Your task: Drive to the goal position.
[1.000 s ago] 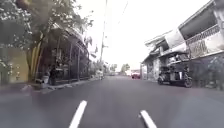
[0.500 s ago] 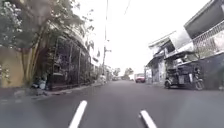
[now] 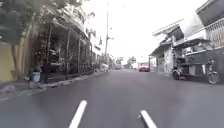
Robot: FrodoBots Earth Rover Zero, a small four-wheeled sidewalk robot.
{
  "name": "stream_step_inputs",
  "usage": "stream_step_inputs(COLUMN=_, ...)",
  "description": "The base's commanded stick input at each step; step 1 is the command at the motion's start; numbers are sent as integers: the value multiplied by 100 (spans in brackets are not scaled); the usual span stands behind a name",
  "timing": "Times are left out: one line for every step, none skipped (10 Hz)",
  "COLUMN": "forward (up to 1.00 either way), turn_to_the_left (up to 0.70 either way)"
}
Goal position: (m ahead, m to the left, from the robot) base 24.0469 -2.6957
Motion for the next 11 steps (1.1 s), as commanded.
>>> stream_step_inputs(forward=100, turn_to_the_left=0)
stream_step_inputs(forward=100, turn_to_the_left=0)
stream_step_inputs(forward=100, turn_to_the_left=0)
stream_step_inputs(forward=100, turn_to_the_left=0)
stream_step_inputs(forward=100, turn_to_the_left=0)
stream_step_inputs(forward=100, turn_to_the_left=0)
stream_step_inputs(forward=100, turn_to_the_left=0)
stream_step_inputs(forward=100, turn_to_the_left=0)
stream_step_inputs(forward=100, turn_to_the_left=0)
stream_step_inputs(forward=100, turn_to_the_left=0)
stream_step_inputs(forward=100, turn_to_the_left=0)
